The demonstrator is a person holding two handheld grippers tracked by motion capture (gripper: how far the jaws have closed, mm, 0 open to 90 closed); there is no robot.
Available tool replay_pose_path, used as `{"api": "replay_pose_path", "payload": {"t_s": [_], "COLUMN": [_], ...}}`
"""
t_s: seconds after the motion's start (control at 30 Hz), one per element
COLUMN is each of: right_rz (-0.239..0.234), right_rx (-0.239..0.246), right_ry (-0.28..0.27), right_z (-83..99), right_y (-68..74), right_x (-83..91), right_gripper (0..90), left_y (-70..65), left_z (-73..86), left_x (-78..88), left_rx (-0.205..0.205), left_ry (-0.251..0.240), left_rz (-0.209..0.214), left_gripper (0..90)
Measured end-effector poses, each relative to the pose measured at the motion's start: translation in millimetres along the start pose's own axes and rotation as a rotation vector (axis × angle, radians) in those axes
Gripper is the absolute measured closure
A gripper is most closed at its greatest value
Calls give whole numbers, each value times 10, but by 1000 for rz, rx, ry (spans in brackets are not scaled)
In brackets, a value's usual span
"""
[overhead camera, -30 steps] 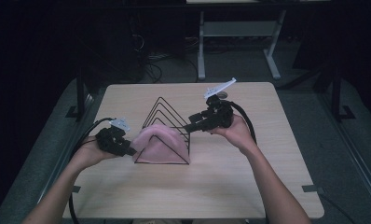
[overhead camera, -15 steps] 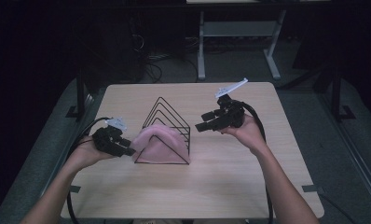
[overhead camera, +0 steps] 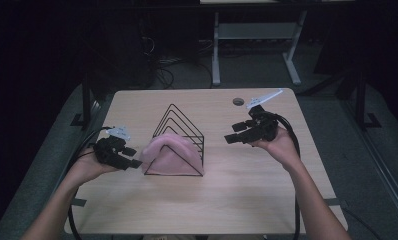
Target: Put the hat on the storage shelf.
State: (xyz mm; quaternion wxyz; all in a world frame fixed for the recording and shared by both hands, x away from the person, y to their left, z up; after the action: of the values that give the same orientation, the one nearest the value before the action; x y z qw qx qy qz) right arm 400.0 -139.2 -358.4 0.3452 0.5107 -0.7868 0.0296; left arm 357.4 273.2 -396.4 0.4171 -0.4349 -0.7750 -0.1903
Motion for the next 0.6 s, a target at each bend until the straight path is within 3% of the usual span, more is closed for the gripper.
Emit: {"api": "replay_pose_path", "payload": {"t_s": [0.6], "right_rz": [57], "right_rx": [-103], "right_ry": [0], "right_z": [498], "right_y": [-156], "right_x": [255], "right_gripper": [303], "left_y": [-38], "left_z": [91], "left_x": [14], "left_rx": [18], "left_ry": [-16], "left_rz": [-16], "left_gripper": [375]}}
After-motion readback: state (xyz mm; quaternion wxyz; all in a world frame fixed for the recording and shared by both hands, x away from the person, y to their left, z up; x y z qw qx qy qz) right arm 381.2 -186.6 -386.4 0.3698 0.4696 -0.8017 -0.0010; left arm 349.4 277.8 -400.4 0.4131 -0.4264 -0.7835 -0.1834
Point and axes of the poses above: each handheld gripper's, and its own axes: x roughly backward along the jaws, z roughly out of its underside, y roughly to its left, the point moved 3 cm from there along -x, roughly forward along the jaws, and after that the axes turned 3 degrees about -y, right-handed, at the moved point
